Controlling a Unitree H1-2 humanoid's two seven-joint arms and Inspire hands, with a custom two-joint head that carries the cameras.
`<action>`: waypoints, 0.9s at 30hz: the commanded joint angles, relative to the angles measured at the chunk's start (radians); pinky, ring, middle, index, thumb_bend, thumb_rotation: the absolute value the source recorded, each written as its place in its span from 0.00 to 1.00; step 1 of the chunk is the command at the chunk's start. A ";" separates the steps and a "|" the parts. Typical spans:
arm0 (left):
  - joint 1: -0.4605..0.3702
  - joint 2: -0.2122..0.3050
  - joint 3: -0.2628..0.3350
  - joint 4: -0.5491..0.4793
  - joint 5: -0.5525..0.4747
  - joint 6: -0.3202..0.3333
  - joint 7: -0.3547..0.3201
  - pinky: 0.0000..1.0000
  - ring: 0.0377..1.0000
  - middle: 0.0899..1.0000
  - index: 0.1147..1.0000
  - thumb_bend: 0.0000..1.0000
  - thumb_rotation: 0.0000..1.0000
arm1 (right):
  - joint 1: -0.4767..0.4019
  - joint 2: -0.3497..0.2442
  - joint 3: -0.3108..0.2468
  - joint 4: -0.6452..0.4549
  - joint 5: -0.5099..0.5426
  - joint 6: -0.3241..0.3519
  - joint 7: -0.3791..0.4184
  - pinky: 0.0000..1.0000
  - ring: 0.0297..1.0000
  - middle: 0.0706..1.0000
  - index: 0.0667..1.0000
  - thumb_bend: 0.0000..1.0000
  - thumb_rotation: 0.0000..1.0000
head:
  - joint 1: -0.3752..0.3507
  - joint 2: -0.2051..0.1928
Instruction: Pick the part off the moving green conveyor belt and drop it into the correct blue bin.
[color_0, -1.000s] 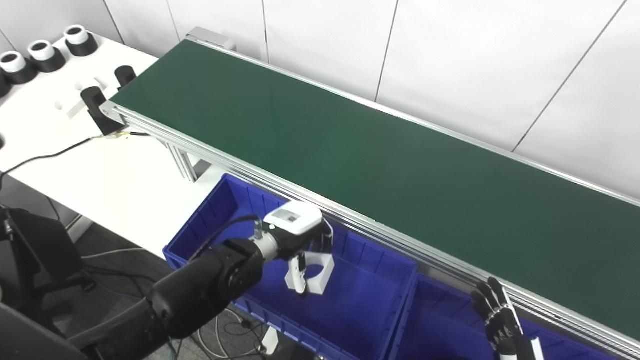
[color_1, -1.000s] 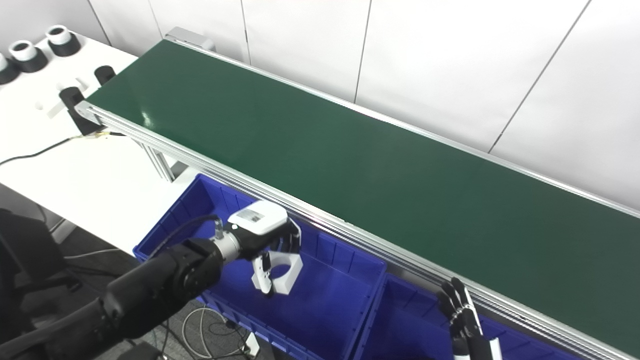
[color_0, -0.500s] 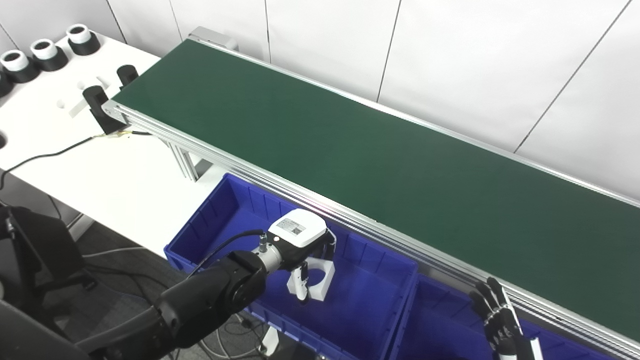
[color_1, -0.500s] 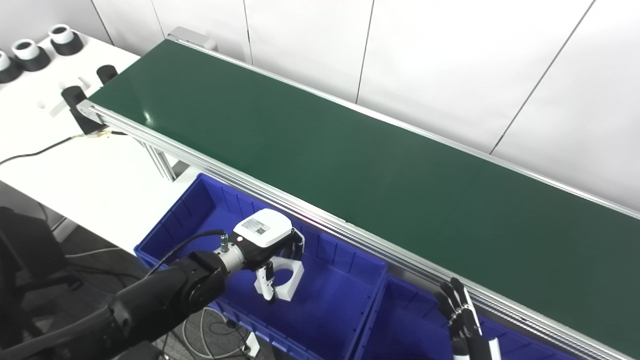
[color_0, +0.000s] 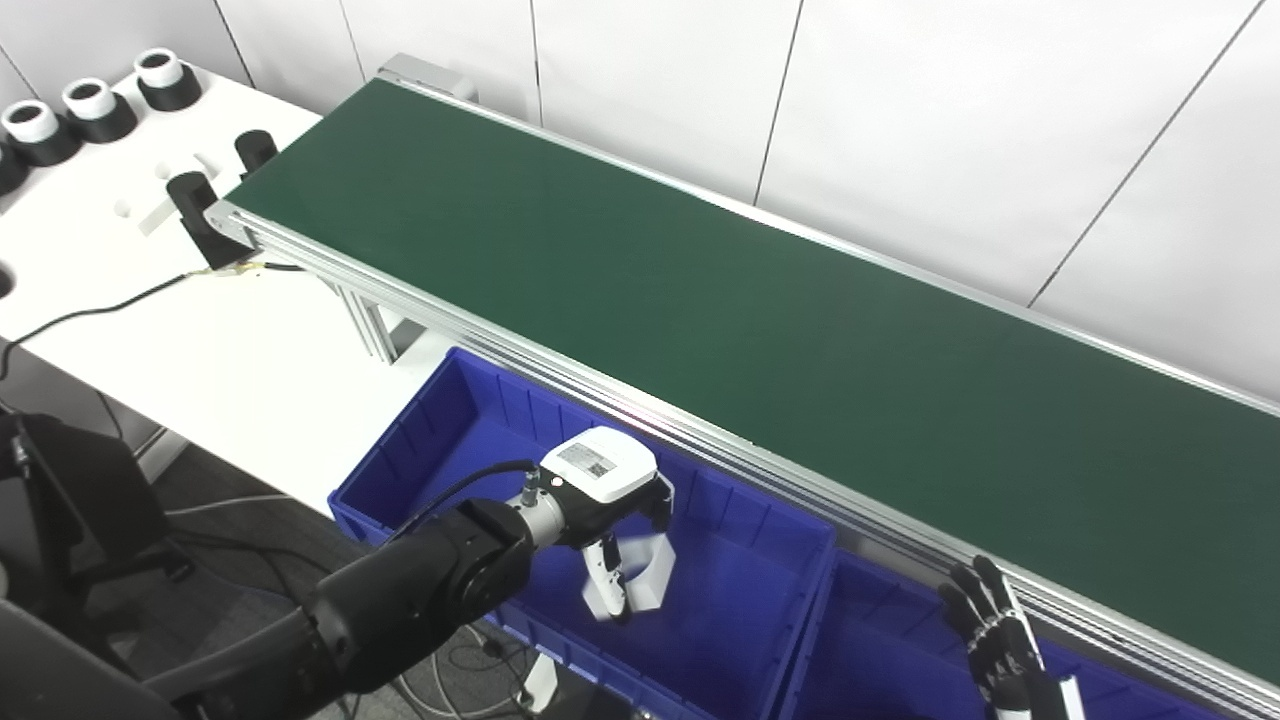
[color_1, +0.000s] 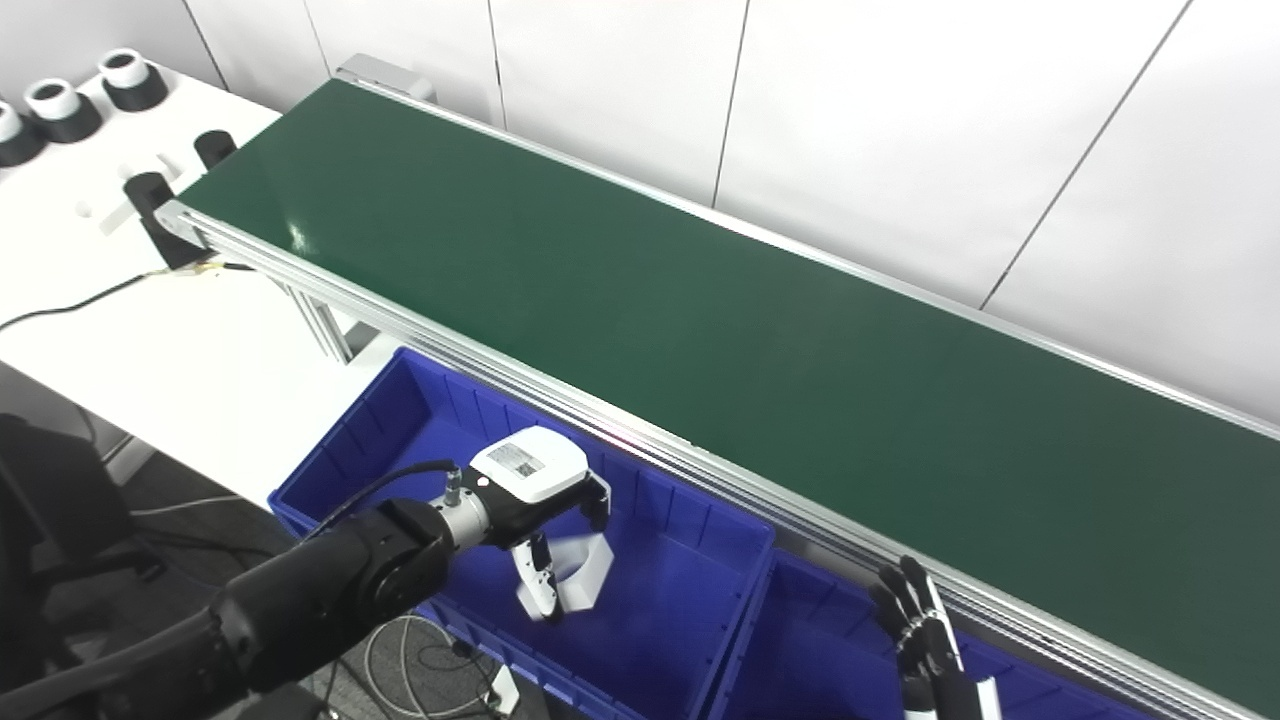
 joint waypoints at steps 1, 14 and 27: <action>-0.018 0.015 0.010 -0.038 -0.004 -0.005 -0.009 0.55 0.63 0.66 0.59 1.00 0.41 | -0.007 0.006 -0.004 -0.020 0.014 -0.049 0.011 0.89 0.89 0.91 0.95 0.80 0.92 | -0.001 0.001; -0.009 0.003 0.027 -0.066 -0.035 -0.022 -0.010 0.52 0.62 0.64 0.58 1.00 0.43 | -0.006 0.004 -0.001 -0.020 0.005 -0.049 0.002 0.89 0.88 0.91 0.95 0.80 0.92 | -0.004 -0.002; 0.072 -0.112 0.209 -0.075 -0.763 -0.115 -0.114 0.69 0.74 0.72 0.66 1.00 0.39 | -0.007 0.035 0.050 0.011 -0.042 -0.049 -0.041 0.89 0.88 0.90 0.95 0.73 0.90 | -0.325 -0.032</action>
